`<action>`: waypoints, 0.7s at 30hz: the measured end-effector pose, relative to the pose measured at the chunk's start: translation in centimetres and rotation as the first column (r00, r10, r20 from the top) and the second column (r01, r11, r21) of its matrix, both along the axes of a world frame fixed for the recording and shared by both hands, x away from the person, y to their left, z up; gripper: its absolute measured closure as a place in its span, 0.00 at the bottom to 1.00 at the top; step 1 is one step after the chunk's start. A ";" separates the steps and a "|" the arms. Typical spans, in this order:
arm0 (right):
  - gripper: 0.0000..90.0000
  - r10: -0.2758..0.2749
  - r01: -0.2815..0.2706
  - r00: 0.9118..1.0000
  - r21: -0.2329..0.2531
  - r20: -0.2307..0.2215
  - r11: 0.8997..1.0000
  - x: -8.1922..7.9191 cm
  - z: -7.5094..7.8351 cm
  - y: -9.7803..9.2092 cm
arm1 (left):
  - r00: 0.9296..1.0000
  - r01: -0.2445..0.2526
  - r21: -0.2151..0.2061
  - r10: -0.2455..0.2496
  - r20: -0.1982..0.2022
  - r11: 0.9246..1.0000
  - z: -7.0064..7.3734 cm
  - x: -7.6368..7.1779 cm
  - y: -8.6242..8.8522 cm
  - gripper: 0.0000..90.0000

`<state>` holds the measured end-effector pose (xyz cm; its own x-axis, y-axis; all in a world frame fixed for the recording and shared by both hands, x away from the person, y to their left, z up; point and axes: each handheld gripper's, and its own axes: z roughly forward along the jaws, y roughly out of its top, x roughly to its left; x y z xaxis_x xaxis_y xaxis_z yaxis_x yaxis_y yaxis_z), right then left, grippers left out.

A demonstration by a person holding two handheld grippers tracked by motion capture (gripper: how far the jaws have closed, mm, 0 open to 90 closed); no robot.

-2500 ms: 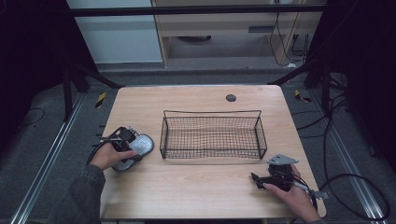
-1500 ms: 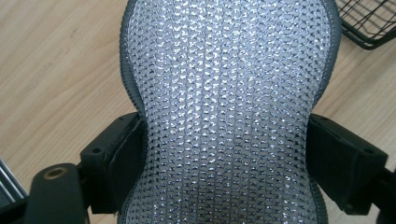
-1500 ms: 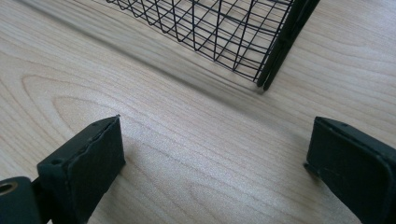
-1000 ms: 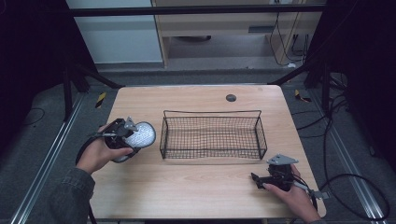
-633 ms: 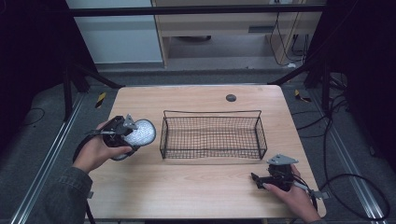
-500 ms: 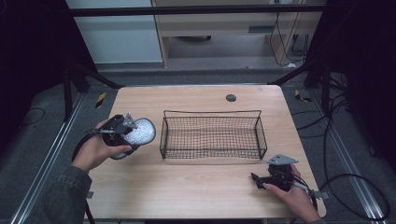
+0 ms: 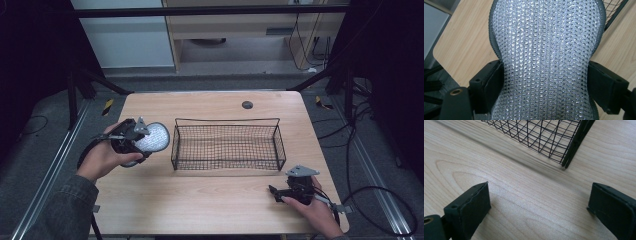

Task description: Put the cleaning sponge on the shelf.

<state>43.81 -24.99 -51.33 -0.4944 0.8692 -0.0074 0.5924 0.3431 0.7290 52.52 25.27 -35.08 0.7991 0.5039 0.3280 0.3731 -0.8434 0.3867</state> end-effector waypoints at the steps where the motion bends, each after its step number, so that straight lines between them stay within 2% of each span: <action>1: 0.05 0.000 0.000 1.000 0.000 0.000 1.000 0.0 0.0 0.0 | 1.000 0.001 0.003 -0.001 0.002 1.000 0.1 0.0 -0.1 0.20; 10: 0.05 0.000 0.000 1.000 0.000 0.000 1.000 0.0 0.0 0.0 | 1.000 0.025 0.015 -0.025 0.017 1.000 1.3 0.3 -1.1 0.20; 21: 0.05 0.000 0.000 1.000 0.001 -0.001 1.000 0.0 0.0 0.0 | 0.999 0.036 0.023 -0.037 0.030 0.999 2.0 0.6 -1.8 0.20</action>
